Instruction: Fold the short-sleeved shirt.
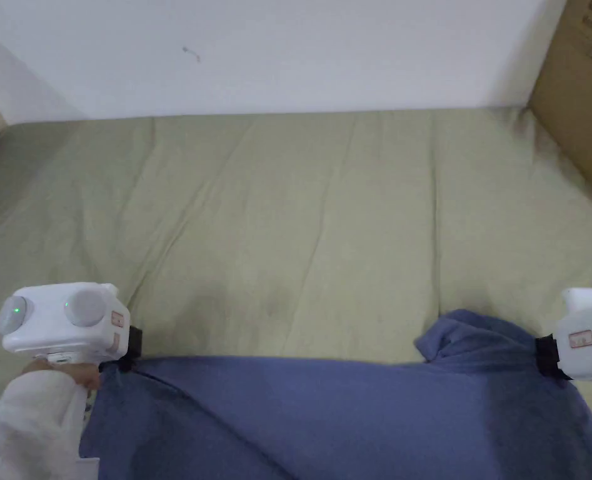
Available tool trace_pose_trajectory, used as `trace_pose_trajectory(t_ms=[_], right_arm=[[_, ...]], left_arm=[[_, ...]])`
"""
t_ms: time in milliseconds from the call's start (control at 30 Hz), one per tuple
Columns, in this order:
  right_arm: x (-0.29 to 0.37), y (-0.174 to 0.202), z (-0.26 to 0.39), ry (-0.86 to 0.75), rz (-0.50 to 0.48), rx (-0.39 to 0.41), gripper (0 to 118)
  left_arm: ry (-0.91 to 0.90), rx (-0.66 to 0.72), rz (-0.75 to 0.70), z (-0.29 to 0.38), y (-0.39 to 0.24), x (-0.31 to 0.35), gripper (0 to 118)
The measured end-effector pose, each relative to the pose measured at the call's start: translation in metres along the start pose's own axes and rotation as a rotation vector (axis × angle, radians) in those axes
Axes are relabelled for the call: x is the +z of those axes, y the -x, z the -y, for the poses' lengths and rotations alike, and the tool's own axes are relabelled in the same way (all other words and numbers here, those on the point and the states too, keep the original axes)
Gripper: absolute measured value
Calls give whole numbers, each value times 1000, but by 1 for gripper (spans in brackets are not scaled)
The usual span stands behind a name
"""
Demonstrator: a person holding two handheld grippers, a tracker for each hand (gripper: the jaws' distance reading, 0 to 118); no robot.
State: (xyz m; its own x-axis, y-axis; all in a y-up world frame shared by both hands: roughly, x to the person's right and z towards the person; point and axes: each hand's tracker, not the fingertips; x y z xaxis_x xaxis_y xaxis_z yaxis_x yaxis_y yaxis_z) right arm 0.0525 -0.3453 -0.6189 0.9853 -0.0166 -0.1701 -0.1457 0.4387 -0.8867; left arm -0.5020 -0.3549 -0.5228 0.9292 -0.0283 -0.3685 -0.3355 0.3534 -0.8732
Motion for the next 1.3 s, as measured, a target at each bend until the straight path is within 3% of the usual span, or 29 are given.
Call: trace_pose_trajectory(t_ms=[200,433,600,700,900,1000,1133,1167,1200,1233,1267,1300], right_arm=[[24,-6,-2,-26,-34,-26,0],[85,-10,16,-102,-48,15,0],[139,-14,63,-157,-48,50,0],[166,-18,111,-159,-51,74,0],[185,-20,222,-74,-9,86,0],[167,-28,266,14,-40,-32,0],[149,-26,297,49,-32,-40,0],[146,-26,299,47,-35,-45,0],[146,-25,300,15,-41,-61,7],[148,-23,299,-7,-36,-61,36],[153,-20,296,-9,-25,-56,54],[158,-17,292,-5,10,-40,57]], left_arm=[[-45,-52,11,9,3,28,2],[-179,-41,83,39,26,110,2],[-324,-24,147,102,52,169,2],[-320,-4,165,152,67,187,2],[-165,34,174,242,83,169,2],[-85,80,163,275,91,148,2],[-87,82,145,300,97,131,5],[-92,89,146,302,97,130,14],[-92,106,145,301,97,129,32],[-97,119,138,300,98,131,67],[-99,119,136,299,98,135,90],[-107,120,136,301,96,142,103]])
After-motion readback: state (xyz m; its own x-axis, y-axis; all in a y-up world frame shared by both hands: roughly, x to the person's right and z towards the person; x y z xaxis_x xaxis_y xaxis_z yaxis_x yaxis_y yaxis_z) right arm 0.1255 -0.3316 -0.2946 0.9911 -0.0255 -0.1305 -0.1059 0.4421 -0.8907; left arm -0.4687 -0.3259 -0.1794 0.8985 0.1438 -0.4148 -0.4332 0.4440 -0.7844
